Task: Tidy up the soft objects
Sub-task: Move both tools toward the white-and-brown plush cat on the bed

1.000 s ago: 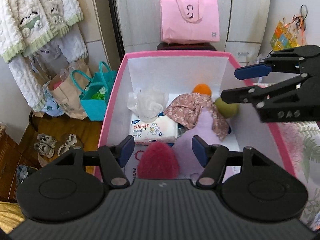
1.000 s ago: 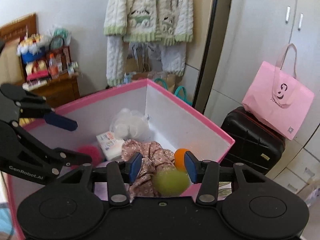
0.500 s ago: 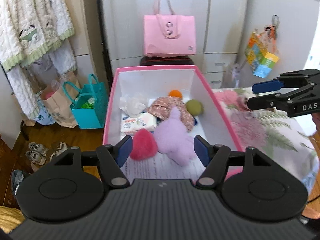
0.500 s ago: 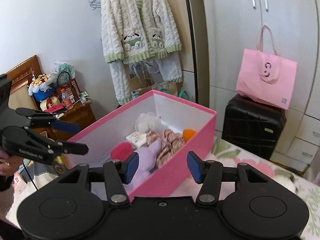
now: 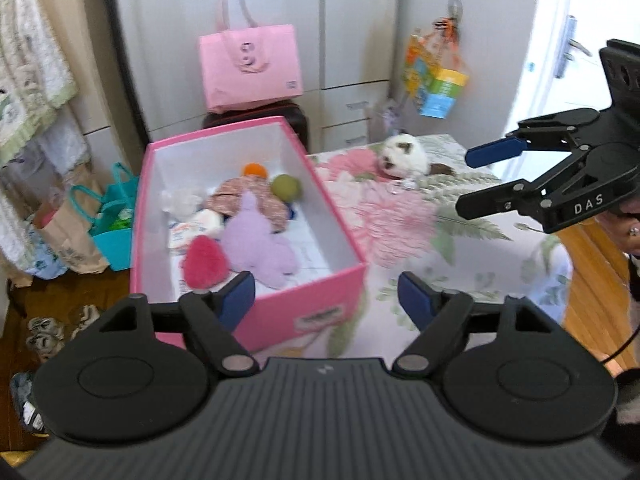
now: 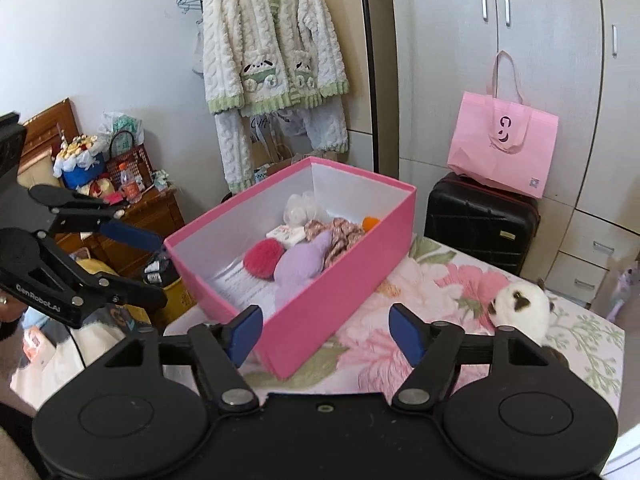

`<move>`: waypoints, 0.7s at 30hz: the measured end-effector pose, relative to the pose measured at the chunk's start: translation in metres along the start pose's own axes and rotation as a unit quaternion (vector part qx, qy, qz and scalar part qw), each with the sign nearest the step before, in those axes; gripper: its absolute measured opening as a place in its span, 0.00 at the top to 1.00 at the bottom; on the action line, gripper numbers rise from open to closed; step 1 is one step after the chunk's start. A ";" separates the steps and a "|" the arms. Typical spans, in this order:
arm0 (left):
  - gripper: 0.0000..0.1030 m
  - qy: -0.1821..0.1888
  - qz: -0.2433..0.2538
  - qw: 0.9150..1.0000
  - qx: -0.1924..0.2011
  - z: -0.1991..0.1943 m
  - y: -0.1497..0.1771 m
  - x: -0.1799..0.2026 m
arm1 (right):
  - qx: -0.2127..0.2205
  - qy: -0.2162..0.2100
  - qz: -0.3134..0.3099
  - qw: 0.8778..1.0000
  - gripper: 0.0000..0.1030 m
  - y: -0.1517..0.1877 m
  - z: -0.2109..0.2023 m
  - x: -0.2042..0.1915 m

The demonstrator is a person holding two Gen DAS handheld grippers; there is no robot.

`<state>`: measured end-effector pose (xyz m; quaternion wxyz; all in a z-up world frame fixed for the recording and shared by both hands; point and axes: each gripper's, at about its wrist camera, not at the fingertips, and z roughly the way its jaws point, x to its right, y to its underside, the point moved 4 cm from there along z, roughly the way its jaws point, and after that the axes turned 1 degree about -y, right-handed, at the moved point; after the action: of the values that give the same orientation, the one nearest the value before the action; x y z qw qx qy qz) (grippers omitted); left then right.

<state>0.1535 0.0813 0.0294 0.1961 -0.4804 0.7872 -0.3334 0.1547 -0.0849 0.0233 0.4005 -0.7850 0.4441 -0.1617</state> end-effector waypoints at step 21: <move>0.08 0.021 0.008 1.000 0.013 0.051 -0.044 0.080 | 0.007 0.072 -0.005 0.997 0.14 0.049 -0.026 0.082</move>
<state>0.1761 -0.0208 0.0254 0.1889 -0.4640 0.7905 -0.3522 0.1562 -0.1794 -0.0067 0.3717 -0.7706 0.4673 -0.2228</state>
